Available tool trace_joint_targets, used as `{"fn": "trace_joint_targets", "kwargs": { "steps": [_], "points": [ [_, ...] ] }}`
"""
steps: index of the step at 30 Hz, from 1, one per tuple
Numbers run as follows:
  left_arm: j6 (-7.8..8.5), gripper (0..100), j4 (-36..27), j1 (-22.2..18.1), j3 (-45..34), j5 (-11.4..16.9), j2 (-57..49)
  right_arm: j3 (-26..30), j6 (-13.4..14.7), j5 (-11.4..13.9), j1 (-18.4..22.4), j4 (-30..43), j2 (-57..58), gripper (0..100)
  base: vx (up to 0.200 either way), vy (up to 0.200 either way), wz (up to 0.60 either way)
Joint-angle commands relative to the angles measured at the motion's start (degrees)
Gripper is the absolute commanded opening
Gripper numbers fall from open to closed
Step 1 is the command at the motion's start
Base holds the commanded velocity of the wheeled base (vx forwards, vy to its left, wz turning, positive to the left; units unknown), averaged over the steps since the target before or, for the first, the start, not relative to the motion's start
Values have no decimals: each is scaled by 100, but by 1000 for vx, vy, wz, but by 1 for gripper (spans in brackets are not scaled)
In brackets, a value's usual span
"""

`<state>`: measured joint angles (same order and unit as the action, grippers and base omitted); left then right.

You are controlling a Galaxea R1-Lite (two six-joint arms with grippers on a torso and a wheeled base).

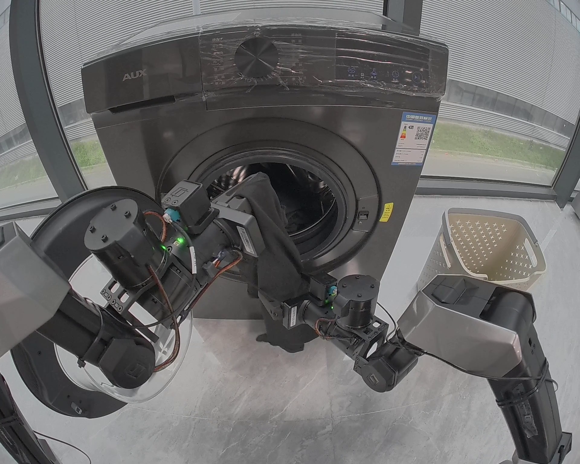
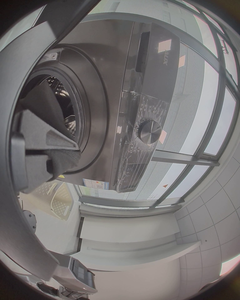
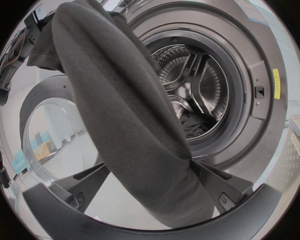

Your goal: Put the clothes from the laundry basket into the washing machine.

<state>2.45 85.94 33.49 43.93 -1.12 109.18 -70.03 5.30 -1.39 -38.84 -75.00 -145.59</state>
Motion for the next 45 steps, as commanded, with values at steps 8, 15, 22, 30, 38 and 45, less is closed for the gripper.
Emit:
{"fn": "trace_joint_targets", "kwargs": {
  "steps": [8, 15, 22, 30, 38, 45],
  "points": [
    [-8, 0, 10, 0, -60, -2, -19, -72, -21, -133, 298, 55, -83, 100, 0, 0, 0],
    [-8, 0, 10, -18, -122, -2, -28, -186, -38, -353, 518, 170, -83, 100, 0, 0, 0],
    [1, 0, 10, -211, -96, -2, 60, 87, -47, -300, 421, 29, 48, 0, 0, 0, 0],
    [1, 0, 89, -431, -131, 42, 130, 587, -73, -230, 210, -138, 382, 0, 0, 0, 0],
    [1, 0, 80, -413, -69, 33, 68, 1045, -64, -81, 113, -156, 620, 0, 0, 0, 0],
    [1, 0, 1, -273, -34, -2, 7, 1809, -82, -46, -27, -182, 673, 100, 0, 0, 0]
  ]
}}
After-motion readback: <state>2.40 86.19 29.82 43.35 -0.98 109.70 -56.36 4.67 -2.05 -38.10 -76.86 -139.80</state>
